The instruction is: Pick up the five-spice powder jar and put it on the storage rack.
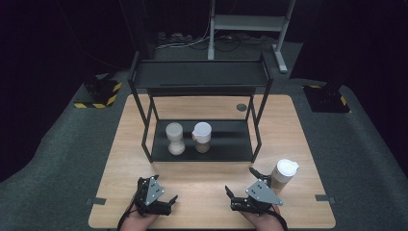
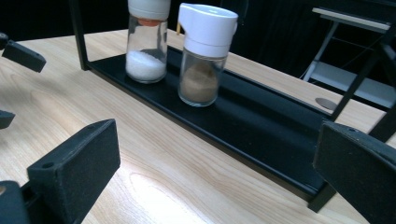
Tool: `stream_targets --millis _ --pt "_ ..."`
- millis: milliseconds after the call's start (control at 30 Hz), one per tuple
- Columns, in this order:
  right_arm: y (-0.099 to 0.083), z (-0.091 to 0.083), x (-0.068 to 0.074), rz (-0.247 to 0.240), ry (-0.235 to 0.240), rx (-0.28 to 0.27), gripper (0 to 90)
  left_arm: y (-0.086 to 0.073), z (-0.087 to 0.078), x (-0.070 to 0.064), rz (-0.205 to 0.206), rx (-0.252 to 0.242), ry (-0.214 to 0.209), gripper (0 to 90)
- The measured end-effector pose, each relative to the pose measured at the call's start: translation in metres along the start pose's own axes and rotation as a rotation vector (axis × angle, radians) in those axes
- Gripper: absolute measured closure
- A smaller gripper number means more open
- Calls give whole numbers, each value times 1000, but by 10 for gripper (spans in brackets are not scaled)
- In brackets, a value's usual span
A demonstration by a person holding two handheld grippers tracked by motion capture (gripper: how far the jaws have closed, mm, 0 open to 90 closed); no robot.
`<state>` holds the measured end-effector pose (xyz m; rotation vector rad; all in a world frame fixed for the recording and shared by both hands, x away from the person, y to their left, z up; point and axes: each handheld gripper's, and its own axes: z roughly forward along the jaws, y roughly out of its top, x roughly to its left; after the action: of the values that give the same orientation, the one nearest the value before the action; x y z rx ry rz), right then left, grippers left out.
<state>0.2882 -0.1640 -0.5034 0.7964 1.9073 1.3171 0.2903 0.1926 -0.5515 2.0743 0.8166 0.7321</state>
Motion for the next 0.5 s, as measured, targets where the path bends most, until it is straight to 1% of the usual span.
stream_targets --millis 133,233,500 --pt "1 -5 -5 2 -16 -8 0 0 0 1 -1 1 -2 11" --pt "2 -8 -7 -8 -25 -8 0 0 0 1 -2 0 -2 11" --pt "3 -18 -14 3 -44 -20 0 0 0 1 -2 1 0 11"
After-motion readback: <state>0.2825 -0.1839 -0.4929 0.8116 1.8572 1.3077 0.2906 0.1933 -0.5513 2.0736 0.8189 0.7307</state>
